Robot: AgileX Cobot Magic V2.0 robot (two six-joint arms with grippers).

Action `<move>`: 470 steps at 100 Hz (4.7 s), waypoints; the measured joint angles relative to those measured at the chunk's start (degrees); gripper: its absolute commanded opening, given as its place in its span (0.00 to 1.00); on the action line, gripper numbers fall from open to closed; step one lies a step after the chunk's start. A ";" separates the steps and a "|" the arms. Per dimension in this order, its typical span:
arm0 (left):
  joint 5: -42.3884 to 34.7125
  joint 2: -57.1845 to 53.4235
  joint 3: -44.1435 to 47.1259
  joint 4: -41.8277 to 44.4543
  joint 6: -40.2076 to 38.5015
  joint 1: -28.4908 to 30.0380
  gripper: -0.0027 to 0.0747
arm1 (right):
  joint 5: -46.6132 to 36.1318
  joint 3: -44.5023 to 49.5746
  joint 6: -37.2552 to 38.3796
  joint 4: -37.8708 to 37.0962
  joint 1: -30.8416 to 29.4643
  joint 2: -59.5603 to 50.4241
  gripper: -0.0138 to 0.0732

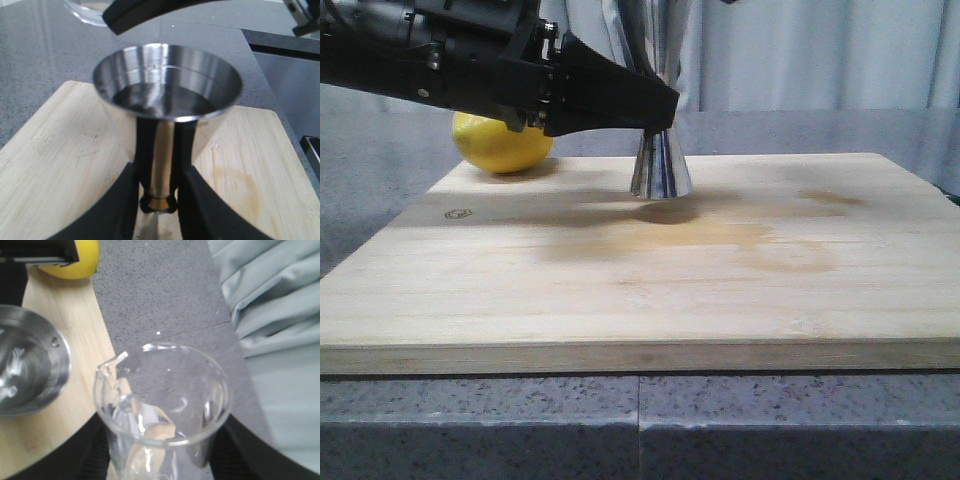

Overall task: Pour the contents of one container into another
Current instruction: 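Tilt the cup upright and lower it back toward the board, then open the right gripper to release the glass cup on the board, then open the left gripper, release the steel jigger, and withdraw both grippers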

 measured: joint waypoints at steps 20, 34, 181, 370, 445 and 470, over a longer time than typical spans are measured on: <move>0.00 0.00 0.00 0.00 0.00 0.00 0.24 | -2.51 1.83 0.11 13.95 -7.16 -3.51 0.45; 0.00 0.00 0.00 0.00 0.00 0.00 0.24 | -8.02 7.80 0.11 21.34 -11.61 -8.20 0.45; 0.00 0.00 0.00 0.00 0.00 0.00 0.24 | -65.47 44.31 14.62 42.56 -6.32 -1.03 0.45; -5.42 0.00 0.00 -0.11 2.00 0.00 0.24 | -59.62 44.31 15.61 35.15 -6.32 -19.86 0.81; -3.95 2.24 0.00 -3.94 6.03 0.00 0.24 | -59.08 44.31 15.49 35.01 -6.32 -19.95 0.81; -3.95 2.24 0.00 -3.94 6.03 0.00 0.24 | -59.08 44.31 15.49 34.98 -6.32 -19.95 0.81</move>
